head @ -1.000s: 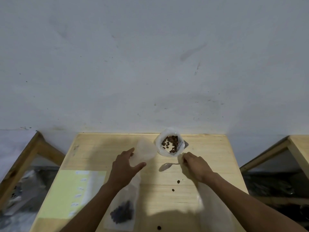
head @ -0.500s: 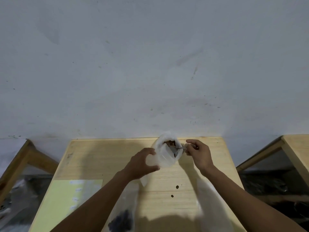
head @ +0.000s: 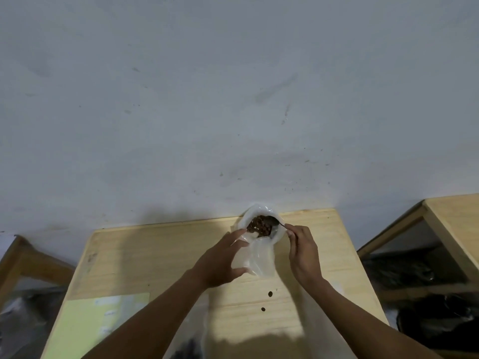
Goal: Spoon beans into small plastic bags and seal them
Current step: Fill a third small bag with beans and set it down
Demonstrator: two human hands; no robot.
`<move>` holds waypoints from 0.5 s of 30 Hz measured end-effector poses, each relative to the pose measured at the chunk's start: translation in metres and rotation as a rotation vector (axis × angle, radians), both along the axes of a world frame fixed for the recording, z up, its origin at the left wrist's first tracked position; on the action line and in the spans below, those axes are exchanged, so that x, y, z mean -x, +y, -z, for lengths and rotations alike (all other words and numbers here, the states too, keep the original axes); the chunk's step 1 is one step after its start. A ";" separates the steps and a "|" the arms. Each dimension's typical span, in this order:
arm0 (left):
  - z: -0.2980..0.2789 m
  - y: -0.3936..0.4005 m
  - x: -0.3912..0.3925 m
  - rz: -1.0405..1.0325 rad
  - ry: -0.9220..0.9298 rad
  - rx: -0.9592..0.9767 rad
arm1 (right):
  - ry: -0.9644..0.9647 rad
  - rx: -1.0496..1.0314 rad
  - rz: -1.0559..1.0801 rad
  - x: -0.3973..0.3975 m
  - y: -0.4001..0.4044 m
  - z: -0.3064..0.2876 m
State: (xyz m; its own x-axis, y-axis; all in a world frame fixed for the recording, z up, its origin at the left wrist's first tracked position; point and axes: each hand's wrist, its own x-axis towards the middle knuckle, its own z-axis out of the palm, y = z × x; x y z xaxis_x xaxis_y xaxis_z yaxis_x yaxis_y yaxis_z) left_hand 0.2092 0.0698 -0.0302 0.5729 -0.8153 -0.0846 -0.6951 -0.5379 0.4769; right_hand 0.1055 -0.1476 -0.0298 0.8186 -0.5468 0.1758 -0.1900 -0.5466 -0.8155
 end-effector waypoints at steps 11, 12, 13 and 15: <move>0.004 -0.016 0.011 -0.017 0.050 0.053 | 0.236 -0.621 0.257 -0.018 0.008 0.013; 0.005 -0.016 0.011 -0.023 0.052 0.058 | 0.261 -0.648 0.243 -0.019 0.008 0.012; 0.006 -0.016 0.012 -0.026 0.046 0.062 | 0.279 -0.672 0.239 -0.019 0.008 0.008; 0.007 -0.014 0.012 -0.037 0.028 0.061 | 0.270 -0.744 0.250 -0.019 0.007 0.005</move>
